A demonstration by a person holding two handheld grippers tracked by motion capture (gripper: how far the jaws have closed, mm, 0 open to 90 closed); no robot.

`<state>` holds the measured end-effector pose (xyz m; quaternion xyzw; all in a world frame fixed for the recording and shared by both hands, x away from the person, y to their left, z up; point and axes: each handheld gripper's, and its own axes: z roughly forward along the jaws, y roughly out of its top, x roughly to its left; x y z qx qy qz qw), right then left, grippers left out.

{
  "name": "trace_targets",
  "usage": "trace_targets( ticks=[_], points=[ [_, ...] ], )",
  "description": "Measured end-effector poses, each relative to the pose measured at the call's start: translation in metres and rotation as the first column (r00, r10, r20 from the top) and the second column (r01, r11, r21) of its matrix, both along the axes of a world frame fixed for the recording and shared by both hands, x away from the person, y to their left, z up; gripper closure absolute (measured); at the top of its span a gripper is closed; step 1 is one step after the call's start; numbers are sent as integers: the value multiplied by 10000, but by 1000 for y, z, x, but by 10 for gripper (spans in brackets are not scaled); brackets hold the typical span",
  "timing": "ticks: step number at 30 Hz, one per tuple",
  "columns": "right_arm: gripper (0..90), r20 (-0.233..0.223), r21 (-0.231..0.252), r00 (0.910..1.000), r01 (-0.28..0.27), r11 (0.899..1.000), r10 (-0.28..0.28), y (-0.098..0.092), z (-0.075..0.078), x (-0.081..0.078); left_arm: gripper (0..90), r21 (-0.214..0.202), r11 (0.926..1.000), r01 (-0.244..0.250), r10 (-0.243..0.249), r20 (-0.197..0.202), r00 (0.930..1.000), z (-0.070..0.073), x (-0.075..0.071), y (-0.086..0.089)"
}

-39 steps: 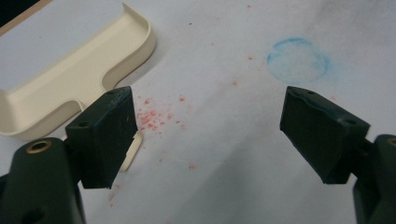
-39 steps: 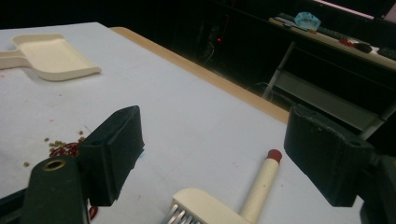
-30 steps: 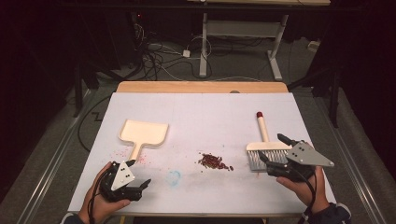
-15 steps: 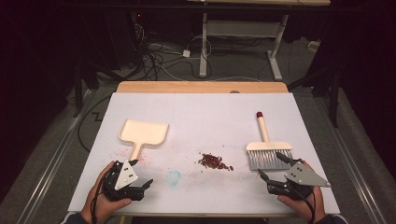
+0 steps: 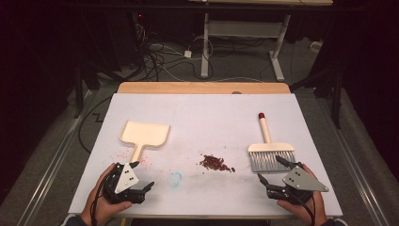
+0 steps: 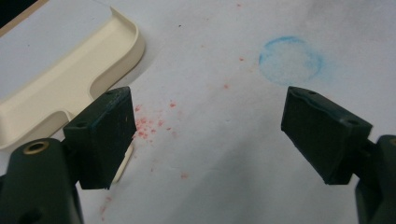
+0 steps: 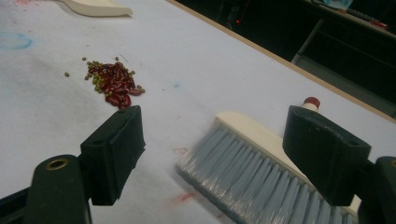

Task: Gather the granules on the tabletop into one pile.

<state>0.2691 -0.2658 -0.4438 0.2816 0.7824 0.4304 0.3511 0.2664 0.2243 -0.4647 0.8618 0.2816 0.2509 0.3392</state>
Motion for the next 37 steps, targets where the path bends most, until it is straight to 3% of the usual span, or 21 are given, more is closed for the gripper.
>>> trace_targets(
  ticks=[37],
  points=[
    [208,-35,-130,9999,-127,9998,127,3,-1,1,172,-33,10000,-73,73,-109,9999,-1,4,-2]
  ],
)
